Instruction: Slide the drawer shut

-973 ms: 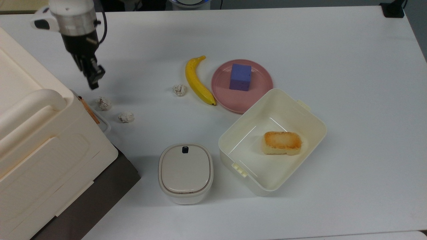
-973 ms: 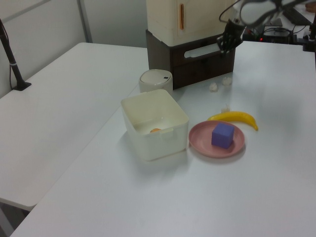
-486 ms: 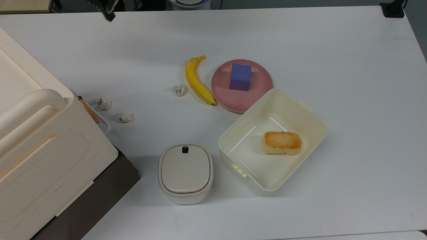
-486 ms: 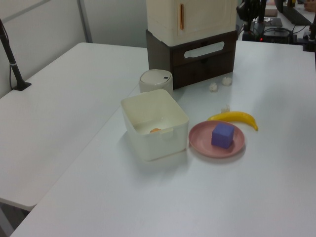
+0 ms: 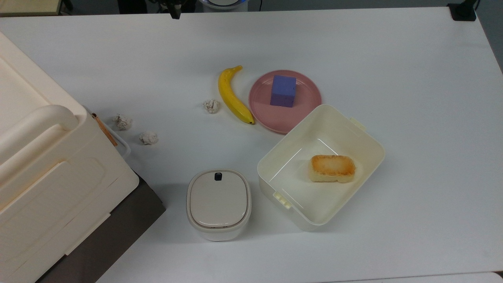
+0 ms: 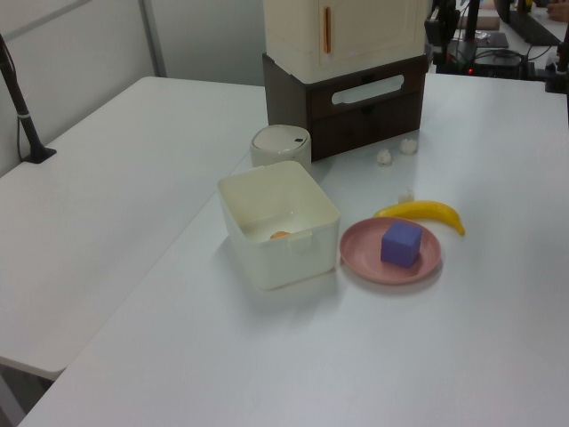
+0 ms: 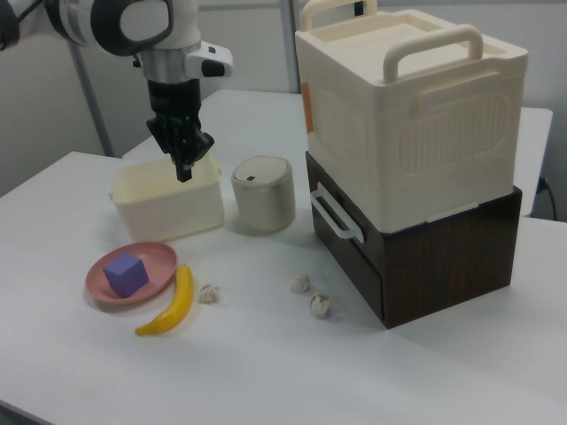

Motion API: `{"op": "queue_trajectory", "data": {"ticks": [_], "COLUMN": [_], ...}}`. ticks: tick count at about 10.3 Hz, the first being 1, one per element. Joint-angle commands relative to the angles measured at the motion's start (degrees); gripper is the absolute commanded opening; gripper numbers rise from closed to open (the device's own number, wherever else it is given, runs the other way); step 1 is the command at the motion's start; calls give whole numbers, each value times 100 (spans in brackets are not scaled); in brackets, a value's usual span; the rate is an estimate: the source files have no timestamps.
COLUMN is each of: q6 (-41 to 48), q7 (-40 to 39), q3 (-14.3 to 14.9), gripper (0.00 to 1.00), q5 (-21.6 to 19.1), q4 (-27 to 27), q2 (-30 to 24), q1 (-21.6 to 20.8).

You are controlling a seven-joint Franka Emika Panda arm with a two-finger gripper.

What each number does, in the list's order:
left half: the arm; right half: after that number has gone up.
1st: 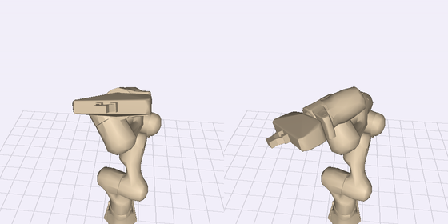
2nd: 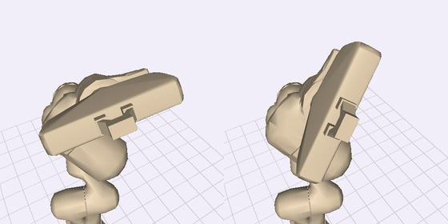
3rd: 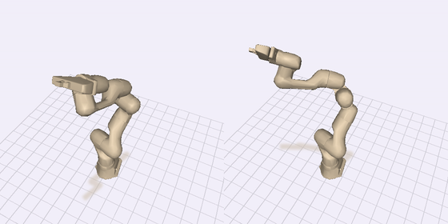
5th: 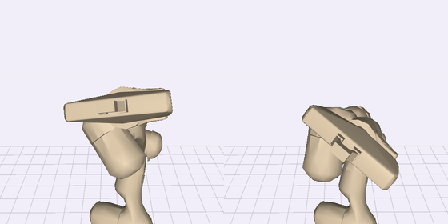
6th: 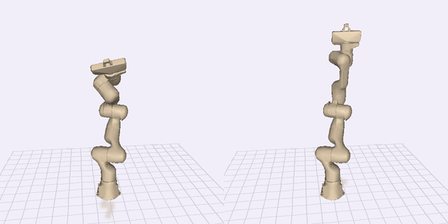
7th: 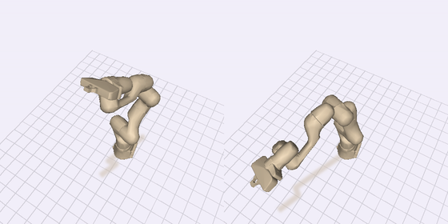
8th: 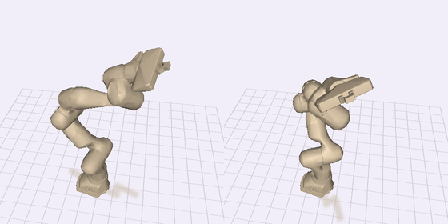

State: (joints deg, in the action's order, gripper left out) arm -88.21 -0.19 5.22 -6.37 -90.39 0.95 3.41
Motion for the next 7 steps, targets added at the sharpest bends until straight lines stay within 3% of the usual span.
{"op": "queue_trajectory", "data": {"ticks": [1, 2, 3, 4, 7], "q6": [102, 102, 93, 76, 67], "q7": [-34, -33, -33, -77, -112], "q3": [-48, -39, -39, -13, 49], "gripper": [0, 9, 36, 99, 100], "q5": [40, 22, 22, 13, 119], "q4": [-14, -14, 4, 30, 39], "q2": [-104, -113, -113, -104, -139], "q1": [19, 10, 19, 19, -16]}}
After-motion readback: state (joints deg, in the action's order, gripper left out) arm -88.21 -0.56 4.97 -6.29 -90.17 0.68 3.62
